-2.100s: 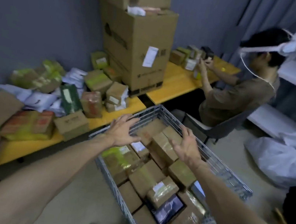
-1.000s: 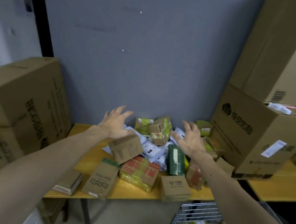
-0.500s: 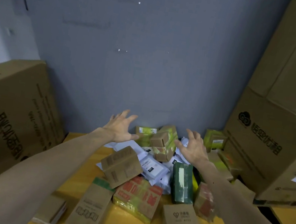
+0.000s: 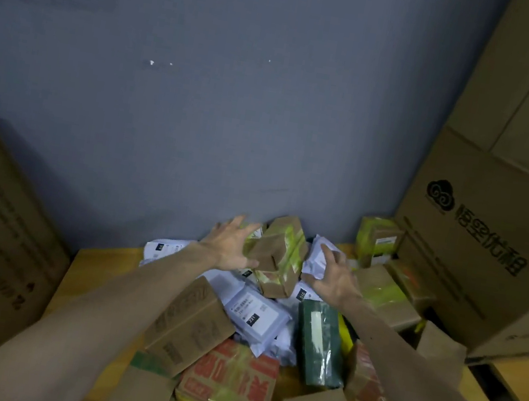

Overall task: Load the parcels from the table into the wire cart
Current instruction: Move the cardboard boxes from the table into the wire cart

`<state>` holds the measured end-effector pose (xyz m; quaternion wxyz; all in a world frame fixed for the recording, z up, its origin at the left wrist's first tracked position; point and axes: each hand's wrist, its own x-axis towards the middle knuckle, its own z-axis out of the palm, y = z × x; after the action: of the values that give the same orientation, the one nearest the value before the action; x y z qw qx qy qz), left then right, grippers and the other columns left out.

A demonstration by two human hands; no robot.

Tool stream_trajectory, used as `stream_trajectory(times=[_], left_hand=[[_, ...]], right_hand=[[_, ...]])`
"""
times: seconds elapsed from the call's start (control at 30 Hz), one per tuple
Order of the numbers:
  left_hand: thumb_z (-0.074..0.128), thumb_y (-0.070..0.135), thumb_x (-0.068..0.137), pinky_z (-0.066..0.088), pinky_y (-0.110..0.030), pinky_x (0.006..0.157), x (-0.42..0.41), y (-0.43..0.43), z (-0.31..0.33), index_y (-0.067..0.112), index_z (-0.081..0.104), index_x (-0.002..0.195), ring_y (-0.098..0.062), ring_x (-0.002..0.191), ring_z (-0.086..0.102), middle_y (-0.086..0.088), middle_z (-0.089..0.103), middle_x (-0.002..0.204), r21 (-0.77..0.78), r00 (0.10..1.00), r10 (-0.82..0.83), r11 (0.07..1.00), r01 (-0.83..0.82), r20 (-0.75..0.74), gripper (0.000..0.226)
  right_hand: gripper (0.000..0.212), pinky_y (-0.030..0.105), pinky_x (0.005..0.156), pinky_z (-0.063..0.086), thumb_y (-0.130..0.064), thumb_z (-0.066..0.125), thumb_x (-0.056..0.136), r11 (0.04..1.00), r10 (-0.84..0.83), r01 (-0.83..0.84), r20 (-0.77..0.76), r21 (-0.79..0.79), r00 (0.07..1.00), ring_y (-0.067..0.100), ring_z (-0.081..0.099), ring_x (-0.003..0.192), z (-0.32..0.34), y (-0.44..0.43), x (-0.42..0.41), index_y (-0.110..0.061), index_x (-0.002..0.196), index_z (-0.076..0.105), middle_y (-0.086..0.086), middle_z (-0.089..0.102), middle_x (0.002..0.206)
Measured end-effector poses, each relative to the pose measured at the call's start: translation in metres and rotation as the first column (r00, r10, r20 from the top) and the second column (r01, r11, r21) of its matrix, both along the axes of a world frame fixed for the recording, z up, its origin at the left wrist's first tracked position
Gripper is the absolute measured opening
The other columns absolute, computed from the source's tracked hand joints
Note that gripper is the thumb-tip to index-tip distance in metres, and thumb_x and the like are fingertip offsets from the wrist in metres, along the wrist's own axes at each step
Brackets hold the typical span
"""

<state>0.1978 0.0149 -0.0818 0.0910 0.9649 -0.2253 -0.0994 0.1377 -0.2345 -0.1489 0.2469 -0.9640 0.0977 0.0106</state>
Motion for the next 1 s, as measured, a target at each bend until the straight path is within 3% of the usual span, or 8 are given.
stream_trajectory(times=[0.17, 0.27, 0.4, 0.53, 0.7, 0.83, 1.0], left_hand=[[0.067, 0.063, 0.079, 0.015, -0.051, 0.120, 0.043, -0.015, -0.048, 0.034, 0.016, 0.156, -0.031, 0.148, 0.017, -0.007, 0.009, 0.163, 0.068, 0.992, -0.121, 0.990, 0.123, -0.042, 0.097], [0.062, 0.068, 0.080, 0.016, -0.053, 0.119, 0.074, -0.020, -0.079, 0.036, 0.014, 0.156, -0.033, 0.148, 0.016, -0.007, 0.006, 0.163, 0.095, 0.980, -0.184, 0.977, 0.192, -0.079, 0.095], [0.062, 0.062, 0.084, 0.017, -0.050, 0.120, 0.106, -0.029, -0.114, 0.033, 0.015, 0.155, -0.034, 0.148, 0.012, -0.009, 0.007, 0.163, 0.094, 0.962, -0.261, 0.959, 0.268, -0.085, 0.089], [0.061, 0.057, 0.087, 0.020, -0.050, 0.119, 0.124, -0.040, -0.138, 0.035, 0.017, 0.154, -0.037, 0.146, 0.015, -0.011, 0.009, 0.161, 0.062, 0.951, -0.297, 0.951, 0.303, -0.084, 0.083], [0.058, 0.049, 0.093, 0.024, -0.052, 0.117, 0.135, -0.060, -0.155, 0.037, 0.012, 0.155, -0.041, 0.146, 0.011, -0.016, 0.003, 0.160, 0.083, 0.937, -0.334, 0.936, 0.343, -0.104, 0.079], [0.061, 0.043, 0.094, 0.030, -0.050, 0.114, 0.146, -0.064, -0.163, 0.036, 0.016, 0.154, -0.043, 0.145, 0.012, -0.021, -0.001, 0.159, 0.077, 0.936, -0.263, 0.955, 0.288, -0.233, 0.075], [0.068, 0.038, 0.090, 0.036, -0.050, 0.111, 0.155, -0.056, -0.166, 0.032, 0.020, 0.150, -0.040, 0.140, 0.025, -0.018, 0.005, 0.158, 0.074, 0.931, -0.271, 0.952, 0.297, -0.245, 0.077]], right_hand=[[0.092, 0.045, 0.108, 0.039, -0.042, 0.073, 0.082, 0.994, -0.028, 0.040, -0.115, 0.102, 0.993, 0.035, 0.031, 0.141, -0.046, 0.009, 0.020, -0.021, 0.155, 0.021, 0.012, 0.030, 0.153], [0.099, 0.050, 0.105, 0.040, -0.047, 0.074, 0.077, 0.992, -0.059, 0.078, -0.182, 0.100, 0.982, 0.037, 0.034, 0.138, -0.071, 0.016, 0.032, -0.025, 0.156, 0.018, 0.013, 0.034, 0.149], [0.095, 0.049, 0.100, 0.043, -0.046, 0.071, 0.082, 0.992, -0.117, 0.126, -0.210, 0.029, 0.971, 0.041, 0.042, 0.130, -0.091, 0.024, 0.055, -0.016, 0.156, 0.020, 0.019, 0.040, 0.144], [0.096, 0.048, 0.105, 0.039, -0.055, 0.066, 0.082, 0.987, -0.152, 0.158, -0.227, 0.011, 0.962, 0.039, 0.040, 0.134, -0.109, 0.027, 0.074, -0.017, 0.157, 0.019, 0.017, 0.039, 0.149], [0.090, 0.049, 0.106, 0.039, -0.038, 0.074, 0.082, 0.975, -0.180, 0.203, -0.215, 0.088, 0.960, 0.043, 0.044, 0.133, -0.135, 0.029, 0.089, -0.007, 0.153, 0.028, 0.027, 0.045, 0.144], [0.103, 0.038, 0.103, 0.037, -0.048, 0.074, 0.082, 0.981, -0.107, 0.153, -0.330, 0.117, 0.938, 0.034, 0.045, 0.133, -0.142, 0.029, 0.104, -0.017, 0.158, 0.011, 0.019, 0.046, 0.145], [0.123, 0.033, 0.097, 0.038, -0.062, 0.077, 0.071, 0.945, -0.134, 0.237, -0.397, 0.224, 0.908, 0.033, 0.053, 0.120, -0.156, 0.039, 0.116, -0.022, 0.158, -0.001, 0.020, 0.051, 0.135]])
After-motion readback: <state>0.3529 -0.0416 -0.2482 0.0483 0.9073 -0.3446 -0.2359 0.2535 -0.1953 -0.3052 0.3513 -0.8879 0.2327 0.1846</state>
